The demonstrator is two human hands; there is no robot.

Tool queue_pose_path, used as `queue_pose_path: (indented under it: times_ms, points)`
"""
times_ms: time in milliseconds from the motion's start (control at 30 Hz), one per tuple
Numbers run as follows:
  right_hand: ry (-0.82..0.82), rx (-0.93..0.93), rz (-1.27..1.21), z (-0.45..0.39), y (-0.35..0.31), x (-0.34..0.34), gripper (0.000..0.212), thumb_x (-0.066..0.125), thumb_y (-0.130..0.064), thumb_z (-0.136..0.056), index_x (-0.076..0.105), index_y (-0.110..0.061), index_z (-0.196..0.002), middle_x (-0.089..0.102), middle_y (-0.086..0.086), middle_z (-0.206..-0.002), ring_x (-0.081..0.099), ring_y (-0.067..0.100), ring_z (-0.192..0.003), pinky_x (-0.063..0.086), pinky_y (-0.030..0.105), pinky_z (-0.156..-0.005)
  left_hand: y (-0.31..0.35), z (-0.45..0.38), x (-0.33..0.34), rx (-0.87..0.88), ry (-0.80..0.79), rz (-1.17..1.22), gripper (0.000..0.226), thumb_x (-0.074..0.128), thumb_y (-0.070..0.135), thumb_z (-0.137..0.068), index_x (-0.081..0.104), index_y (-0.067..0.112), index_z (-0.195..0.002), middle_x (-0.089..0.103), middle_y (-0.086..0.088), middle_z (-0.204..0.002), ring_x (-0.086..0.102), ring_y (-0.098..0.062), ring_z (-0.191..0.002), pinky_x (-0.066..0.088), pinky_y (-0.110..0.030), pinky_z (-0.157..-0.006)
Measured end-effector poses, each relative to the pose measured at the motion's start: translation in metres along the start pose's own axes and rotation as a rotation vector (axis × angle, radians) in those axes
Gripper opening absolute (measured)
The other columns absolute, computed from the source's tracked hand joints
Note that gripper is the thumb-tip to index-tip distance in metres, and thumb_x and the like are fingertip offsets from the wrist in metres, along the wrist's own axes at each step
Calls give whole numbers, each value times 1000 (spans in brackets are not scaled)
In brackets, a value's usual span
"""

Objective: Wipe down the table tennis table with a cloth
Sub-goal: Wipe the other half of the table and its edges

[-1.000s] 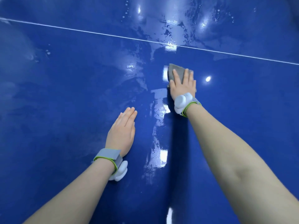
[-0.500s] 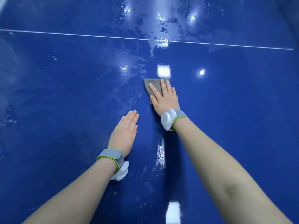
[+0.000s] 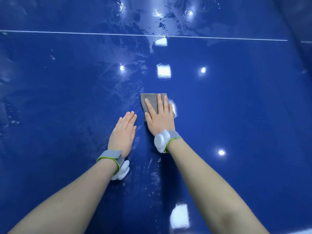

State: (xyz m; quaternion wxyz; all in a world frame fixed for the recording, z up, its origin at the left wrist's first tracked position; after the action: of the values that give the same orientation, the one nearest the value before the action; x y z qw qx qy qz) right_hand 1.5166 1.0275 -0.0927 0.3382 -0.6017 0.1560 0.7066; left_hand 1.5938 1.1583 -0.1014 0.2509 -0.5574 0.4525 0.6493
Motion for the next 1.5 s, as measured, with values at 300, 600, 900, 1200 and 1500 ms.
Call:
queue_pose_path:
  times_ms: [300,600,900,1200,1500]
  points:
    - [73,233,-37,28,71,-7,49,25,-36,-103,12,-35,-150,-5,6,-160,-10,24,-146,-7,38,-116,-10,34,-5,-54,5,75,44,33,17,-96,43,0,-135,41,-10,-144,34,-24,-136,-1,-18,-112]
    - [19,180,-45,63,5,12,52,12,-45,-100,5,-34,-151,-11,9,-159,-15,27,-145,-11,41,-115,-15,51,-8,-58,-50,85,43,37,15,-99,33,3,-141,28,-6,-151,19,-18,-142,-1,-20,-113]
    - [8,145,-99,101,22,11,49,25,-36,-103,10,-36,-150,-10,3,-159,-16,21,-145,-13,35,-114,-18,78,-13,-58,-75,90,46,32,18,-100,26,6,-144,21,-3,-154,12,-15,-143,-6,-18,-113]
    - [-7,350,-59,116,15,22,52,18,-41,-102,-1,-34,-151,-15,9,-158,-17,28,-145,-10,43,-116,-21,91,-16,-45,-91,108,46,33,17,-100,26,5,-144,20,-5,-154,12,-17,-144,-5,-20,-113]
    - [-7,62,-106,155,-23,37,74,-9,-52,-81,13,-36,-150,-6,3,-160,-13,22,-146,-14,36,-114,-21,101,-17,-61,-104,79,47,31,20,-101,24,6,-145,17,-4,-155,10,-16,-144,-5,-21,-113]
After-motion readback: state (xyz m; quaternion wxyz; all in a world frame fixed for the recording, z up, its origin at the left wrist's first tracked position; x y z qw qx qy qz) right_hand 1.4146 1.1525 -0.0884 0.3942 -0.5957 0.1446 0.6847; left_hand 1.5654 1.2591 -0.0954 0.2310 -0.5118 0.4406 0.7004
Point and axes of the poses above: each hand's wrist, its own z-axis away from the middle knuckle, its own x-axis out of the palm, y = z × x, the point moved 1 cm from there along -z, towards the middle knuckle
